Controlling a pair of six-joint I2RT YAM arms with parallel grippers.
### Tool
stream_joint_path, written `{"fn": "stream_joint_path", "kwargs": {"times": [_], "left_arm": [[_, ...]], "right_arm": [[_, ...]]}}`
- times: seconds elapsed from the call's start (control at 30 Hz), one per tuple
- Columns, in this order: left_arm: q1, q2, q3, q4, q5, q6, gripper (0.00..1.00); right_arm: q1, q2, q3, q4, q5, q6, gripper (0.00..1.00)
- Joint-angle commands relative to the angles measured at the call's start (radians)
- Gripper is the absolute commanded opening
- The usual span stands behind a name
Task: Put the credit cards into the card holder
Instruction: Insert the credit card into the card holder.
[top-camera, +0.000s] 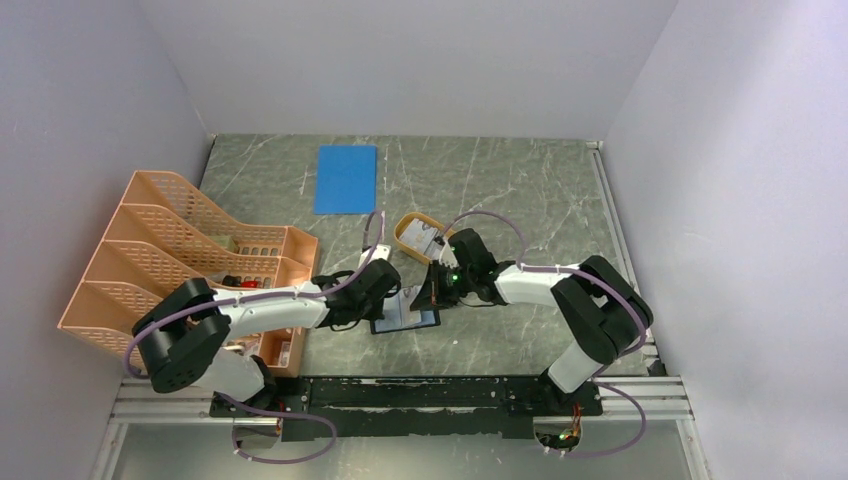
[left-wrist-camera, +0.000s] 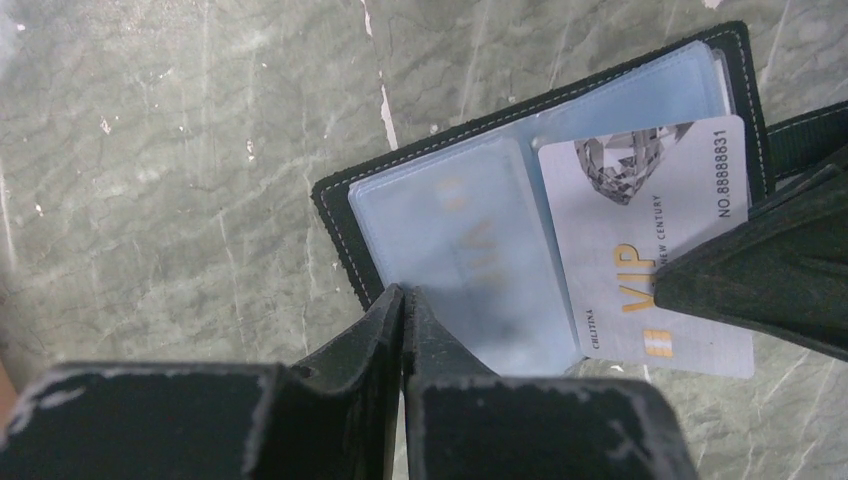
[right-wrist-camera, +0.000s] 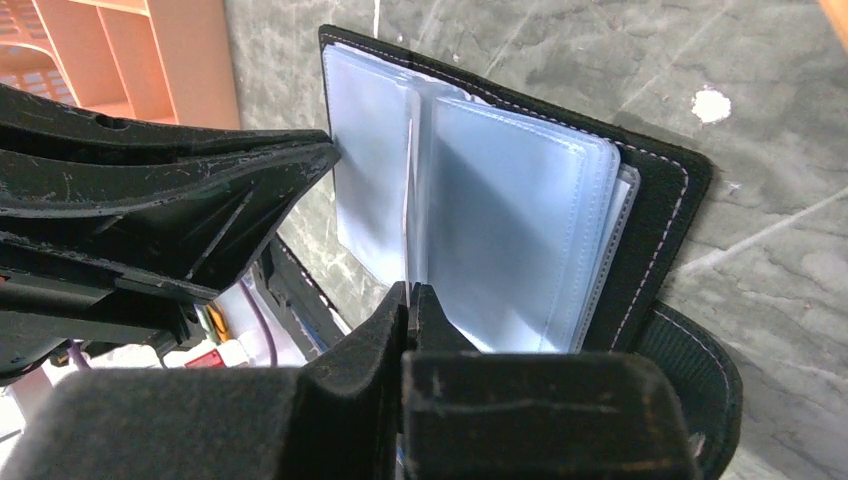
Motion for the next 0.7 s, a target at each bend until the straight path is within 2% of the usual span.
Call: {"fn": "stream_joint_path", "kwargs": {"times": [0.0,0.4,0.67], "left_arm": [[0.006,-0.035,0.001,-0.049,0.025,-0.010,0.09],[0.007,-0.087,-0.008,-0.103,-0.008,-0.022,0.09],[0.006,-0.067,-0.051,-0.124,-0.054,-0.058,0.05]], "right_arm": [[-0.001,0.022,-0.004,0.047,-0.026,0.011,0.00],[-0.001,0.067,-0.003,0.085,-0.045,0.042,0.00],[-0.002,0.089,-0.005,0.126,-0.071,0.075,0.00]]}}
